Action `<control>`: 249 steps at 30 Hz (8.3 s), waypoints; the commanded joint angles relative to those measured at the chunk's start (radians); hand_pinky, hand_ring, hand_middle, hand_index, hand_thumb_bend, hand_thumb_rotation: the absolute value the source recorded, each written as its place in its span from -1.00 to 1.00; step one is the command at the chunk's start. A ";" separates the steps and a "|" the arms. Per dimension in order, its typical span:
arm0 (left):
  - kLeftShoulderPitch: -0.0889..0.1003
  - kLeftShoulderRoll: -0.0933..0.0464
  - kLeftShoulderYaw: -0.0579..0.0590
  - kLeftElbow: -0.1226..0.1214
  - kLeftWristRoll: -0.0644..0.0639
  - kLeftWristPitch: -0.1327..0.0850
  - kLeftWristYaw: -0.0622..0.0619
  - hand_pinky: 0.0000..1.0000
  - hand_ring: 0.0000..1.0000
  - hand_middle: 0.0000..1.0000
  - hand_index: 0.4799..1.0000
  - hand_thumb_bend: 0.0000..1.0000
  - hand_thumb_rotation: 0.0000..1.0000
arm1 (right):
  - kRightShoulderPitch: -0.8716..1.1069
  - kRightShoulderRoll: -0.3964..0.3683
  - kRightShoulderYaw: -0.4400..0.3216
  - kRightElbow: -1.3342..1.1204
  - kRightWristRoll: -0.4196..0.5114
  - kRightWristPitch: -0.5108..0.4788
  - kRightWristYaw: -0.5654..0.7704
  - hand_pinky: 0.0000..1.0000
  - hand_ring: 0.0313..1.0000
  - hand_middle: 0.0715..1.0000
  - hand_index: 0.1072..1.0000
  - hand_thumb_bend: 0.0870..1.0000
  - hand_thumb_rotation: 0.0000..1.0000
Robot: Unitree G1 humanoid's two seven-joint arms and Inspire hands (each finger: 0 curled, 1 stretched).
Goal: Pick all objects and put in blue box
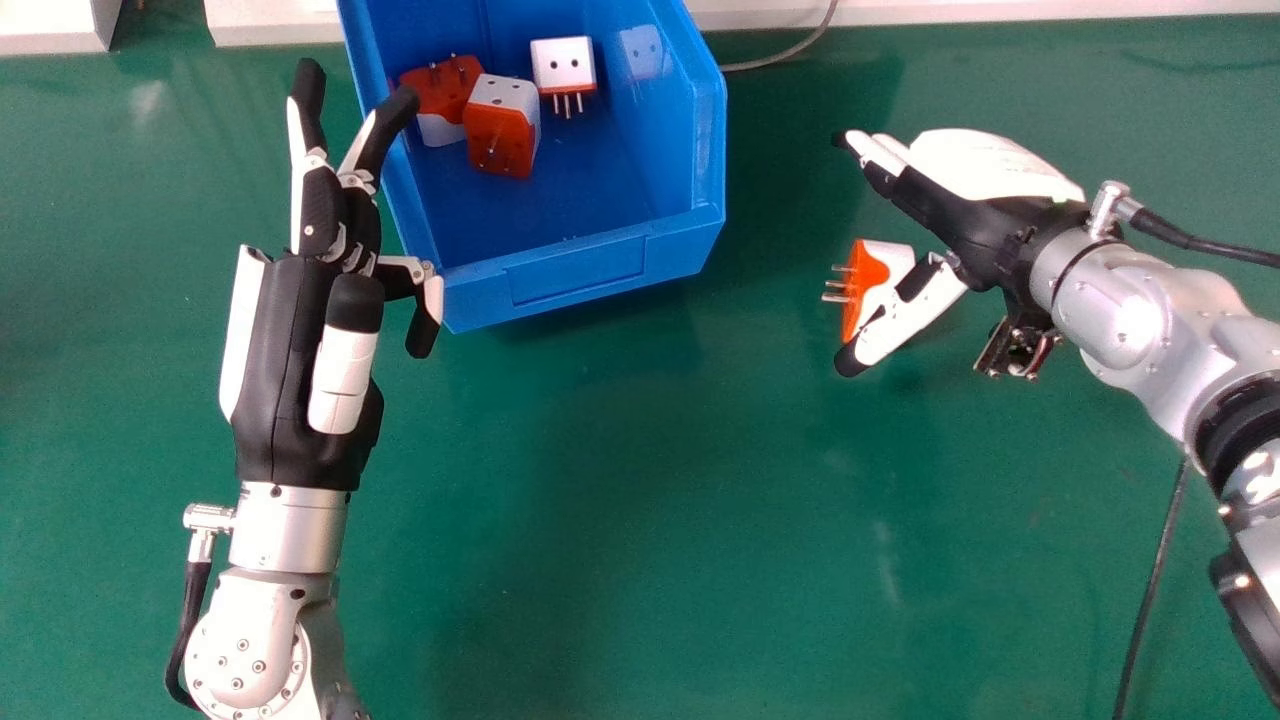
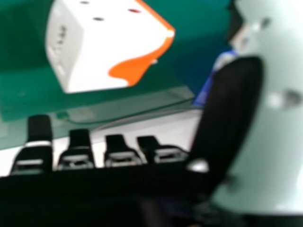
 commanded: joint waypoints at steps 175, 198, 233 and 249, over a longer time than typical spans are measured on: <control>-0.011 0.026 -0.001 -0.019 0.035 -0.007 0.026 -1.00 0.97 0.87 0.05 1.00 0.83 | -0.217 0.034 -0.162 -0.093 0.138 -0.211 -0.187 -0.23 -0.24 -0.10 -0.07 -0.06 -1.00; -0.026 0.019 -0.004 0.000 0.030 -0.028 0.022 -1.00 0.97 0.86 0.03 1.00 0.83 | -0.363 0.228 -0.075 -0.063 0.059 -0.125 -0.287 -0.22 -0.21 -0.10 -0.09 -0.06 -1.00; -0.020 0.008 -0.021 -0.007 0.077 -0.058 0.088 -1.00 0.99 0.86 0.01 1.00 0.86 | -0.403 0.374 0.031 0.009 -0.040 0.186 -0.323 -0.20 -0.17 -0.12 -0.12 -0.05 -1.00; -0.028 0.011 -0.026 0.002 0.061 -0.059 0.084 -1.00 0.96 0.84 -0.02 1.00 0.86 | -0.415 0.403 0.041 0.015 -0.036 0.149 -0.275 -0.21 -0.20 -0.10 -0.10 -0.05 -1.00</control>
